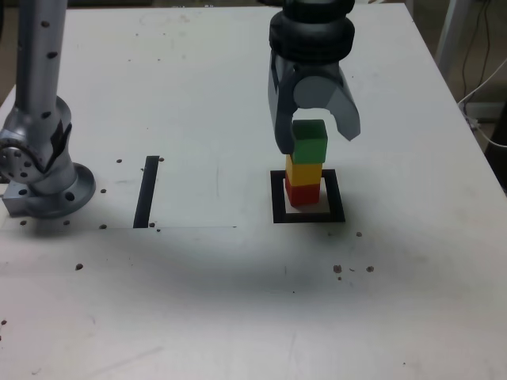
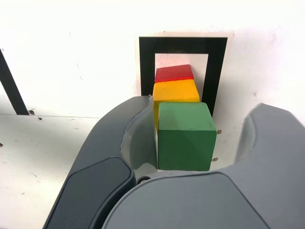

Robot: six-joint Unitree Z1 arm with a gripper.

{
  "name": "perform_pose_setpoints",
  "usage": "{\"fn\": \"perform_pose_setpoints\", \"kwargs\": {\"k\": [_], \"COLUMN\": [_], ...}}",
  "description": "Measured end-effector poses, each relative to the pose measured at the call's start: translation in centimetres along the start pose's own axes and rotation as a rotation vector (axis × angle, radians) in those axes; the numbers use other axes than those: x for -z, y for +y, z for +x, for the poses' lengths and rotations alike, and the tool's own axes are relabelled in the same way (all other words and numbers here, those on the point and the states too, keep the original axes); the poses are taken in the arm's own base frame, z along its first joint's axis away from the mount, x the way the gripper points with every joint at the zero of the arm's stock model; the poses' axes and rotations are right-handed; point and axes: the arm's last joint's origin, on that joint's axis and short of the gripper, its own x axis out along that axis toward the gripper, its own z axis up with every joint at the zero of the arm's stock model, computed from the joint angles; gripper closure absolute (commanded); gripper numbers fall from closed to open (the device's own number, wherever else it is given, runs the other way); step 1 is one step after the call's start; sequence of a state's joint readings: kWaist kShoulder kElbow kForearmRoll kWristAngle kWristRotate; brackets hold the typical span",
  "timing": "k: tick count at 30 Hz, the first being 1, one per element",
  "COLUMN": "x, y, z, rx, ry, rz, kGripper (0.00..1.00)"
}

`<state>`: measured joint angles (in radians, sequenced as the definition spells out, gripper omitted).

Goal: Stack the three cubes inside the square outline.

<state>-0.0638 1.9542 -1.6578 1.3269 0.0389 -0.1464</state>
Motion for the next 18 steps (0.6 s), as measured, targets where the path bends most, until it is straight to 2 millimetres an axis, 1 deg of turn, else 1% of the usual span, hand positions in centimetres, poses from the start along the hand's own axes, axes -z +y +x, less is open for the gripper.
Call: {"fn": "perform_pose_setpoints", "kwargs": {"k": [6, 9, 15, 18], "x": [0.9, 1.7, 4.6, 6.9], "y": [0.3, 0.3, -0.2, 0.0], "z": [-0.6, -1.1, -2.7, -3.1], "rx": [-0.020, -0.022, -0.015, -0.001], "ry": [0.015, 0.026, 0.001, 0.001], "rz": [0.000, 0.004, 0.031, 0.043], "kGripper": [0.00, 0.00, 0.00, 0.00]}}
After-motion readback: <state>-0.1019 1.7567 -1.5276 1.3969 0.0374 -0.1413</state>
